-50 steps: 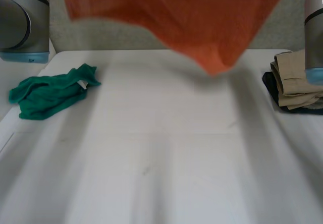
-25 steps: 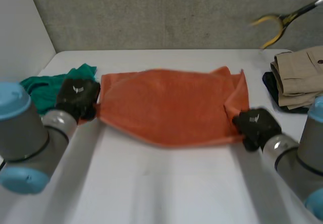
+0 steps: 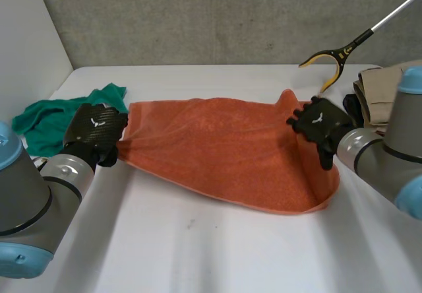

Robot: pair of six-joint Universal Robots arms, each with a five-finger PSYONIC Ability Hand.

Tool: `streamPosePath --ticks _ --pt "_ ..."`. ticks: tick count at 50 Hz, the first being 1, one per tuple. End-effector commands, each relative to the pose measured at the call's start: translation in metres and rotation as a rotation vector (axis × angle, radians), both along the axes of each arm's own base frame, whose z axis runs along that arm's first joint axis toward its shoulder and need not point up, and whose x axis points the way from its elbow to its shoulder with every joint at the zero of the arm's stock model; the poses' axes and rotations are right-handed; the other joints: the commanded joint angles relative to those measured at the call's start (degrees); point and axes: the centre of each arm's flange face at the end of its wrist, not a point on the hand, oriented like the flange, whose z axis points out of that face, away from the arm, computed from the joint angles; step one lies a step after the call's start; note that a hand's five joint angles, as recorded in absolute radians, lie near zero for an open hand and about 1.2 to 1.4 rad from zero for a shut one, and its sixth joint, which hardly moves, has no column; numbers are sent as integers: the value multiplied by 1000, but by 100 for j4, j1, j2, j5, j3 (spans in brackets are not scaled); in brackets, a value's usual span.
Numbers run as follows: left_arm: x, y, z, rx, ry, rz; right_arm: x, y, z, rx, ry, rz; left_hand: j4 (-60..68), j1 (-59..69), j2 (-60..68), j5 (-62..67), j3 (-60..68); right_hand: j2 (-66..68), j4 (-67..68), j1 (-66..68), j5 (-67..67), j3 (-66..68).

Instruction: Fold the laundry.

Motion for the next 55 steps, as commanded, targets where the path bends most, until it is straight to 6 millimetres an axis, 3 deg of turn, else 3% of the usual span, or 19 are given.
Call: streamPosePath --ticks 1,6,10,17,23,26,27,28,29,30,34,44,50,55 --pt "0 0 1 -4 2 0 2 -18 -37 14 161 69 1111 1326 1118 1479 1139 1054 971 1011 931 125" --pt "0 -1 2 -6 5 0 3 -24 -40 -11 146 62 1111 1326 1118 1479 1139 2986 2903 2943 2863 2056" --pt "-1 -2 5 -15 7 0 -2 -30 -40 -18 106 25 1111 1326 1118 1479 1139 6696 6613 6653 6573 5767" --pt "0 -2 21 -63 25 5 -19 -36 -32 27 -28 -85 1111 1326 1118 1479 1139 6702 6619 6659 6579 5772" --pt "1 4 50 -142 62 4 -45 -29 42 -93 -156 -181 1111 1326 1118 1479 1139 6702 6619 6659 6579 5772" --pt "1 7 63 -177 86 1 -55 -25 63 -131 -182 -210 1111 1326 1118 1479 1139 6702 6619 6659 6579 5772" --pt "2 8 65 -183 89 -1 -59 -19 72 -134 -186 -225 1111 1326 1118 1479 1139 5842 5759 5799 5719 4912" --pt "1 9 67 -187 91 -6 -61 -14 73 -115 -182 -229 1111 1326 1118 1479 1139 3669 3585 3625 3545 2739" --pt "1 10 66 -184 90 -9 -62 -9 73 -91 -175 -233 1111 1326 1118 1479 1139 1216 1132 1172 1092 286" --pt "1 11 65 -180 89 -12 -64 -4 72 -64 -169 -237 1111 1326 1118 1479 1139 -298 -381 -341 -421 -1228" --pt "-2 15 54 -145 80 -36 -79 8 61 69 -151 -289 1111 1326 1118 1479 1139 -298 -381 -341 -421 -1228" --pt "-6 15 36 -92 64 -47 -92 24 30 161 -147 -340 1111 1326 1118 1479 1139 -298 -381 -341 -421 -1228" --pt "-7 16 34 -84 63 -50 -92 53 10 259 -155 -315 1111 1326 1118 1479 1139 1859 1776 1816 1736 929" --pt "-7 15 34 -82 66 -50 -87 69 -7 322 -179 -271 1111 1326 1118 1479 1139 2268 2184 2224 2144 1338"
